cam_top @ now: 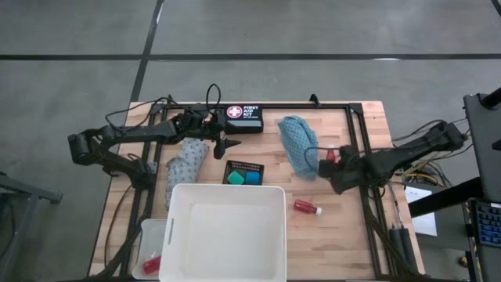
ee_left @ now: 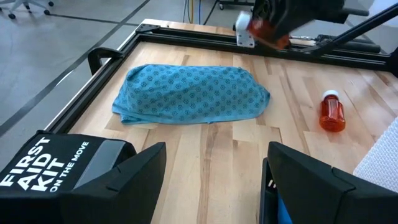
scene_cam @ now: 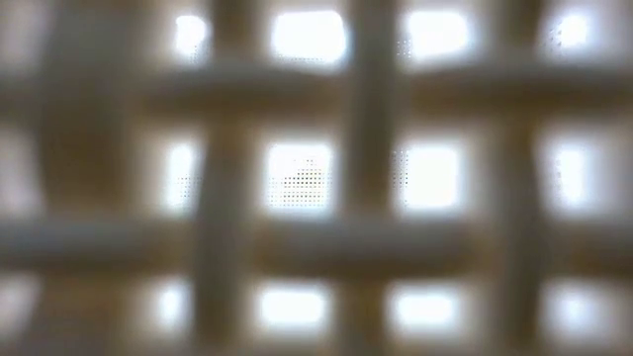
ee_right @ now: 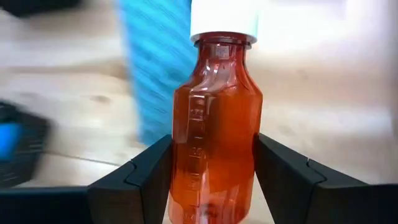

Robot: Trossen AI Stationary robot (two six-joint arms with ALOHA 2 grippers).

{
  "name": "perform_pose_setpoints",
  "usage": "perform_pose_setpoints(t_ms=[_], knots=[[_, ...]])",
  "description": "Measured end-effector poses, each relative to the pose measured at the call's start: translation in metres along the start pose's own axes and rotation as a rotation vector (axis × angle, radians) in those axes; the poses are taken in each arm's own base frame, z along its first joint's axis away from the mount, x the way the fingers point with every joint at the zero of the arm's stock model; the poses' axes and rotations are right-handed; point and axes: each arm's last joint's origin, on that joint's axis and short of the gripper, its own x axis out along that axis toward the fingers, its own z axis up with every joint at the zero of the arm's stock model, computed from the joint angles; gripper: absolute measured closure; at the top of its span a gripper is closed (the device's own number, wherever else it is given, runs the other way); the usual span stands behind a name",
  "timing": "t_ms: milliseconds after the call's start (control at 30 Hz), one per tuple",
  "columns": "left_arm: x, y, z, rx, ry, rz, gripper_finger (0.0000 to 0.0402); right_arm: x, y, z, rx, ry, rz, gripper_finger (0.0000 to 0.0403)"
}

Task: Pick & Place Medicine items
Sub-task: Put the right red medicine bottle into the white bin

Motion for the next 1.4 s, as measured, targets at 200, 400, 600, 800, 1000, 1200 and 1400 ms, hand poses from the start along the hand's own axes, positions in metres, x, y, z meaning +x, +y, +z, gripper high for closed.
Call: perform_pose_setpoints(t_ms=[200,400,600,800,1000,1200,1400], knots=[[0.0,0.0,0.0,0.0,0.0,0.0,0.0116,-0.03,-0.001,0.026,-0.14,-0.127,0.271,0.0199],[0.0,0.0,0.0,0.0,0.0,0.0,0.0116,-0.07,0.007,0.054,-0.24,-0.289,0.583,0.0199],[0.0,0.0,0.0,0.0,0.0,0.0,0.0116,-0.13,0.016,0.088,-0.459,-0.542,1.032,0.0199],[0.0,0.0,0.0,0.0,0.0,0.0,0.0116,-0.172,0.009,0.116,-0.514,-0.674,1.202,0.0199],[0.0,-0.001,0.0,0.029,-0.003,-0.022,0.0116,-0.186,0.026,0.123,-0.633,-0.685,1.066,0.0199],[0.0,-0.001,0.0,0.029,-0.003,-0.022,0.0116,-0.211,0.056,0.131,-0.798,-0.802,0.98,0.0199],[0.0,-0.001,0.0,0.03,-0.003,-0.022,0.0116,-0.221,0.081,0.136,-0.837,-0.824,0.776,0.0199]])
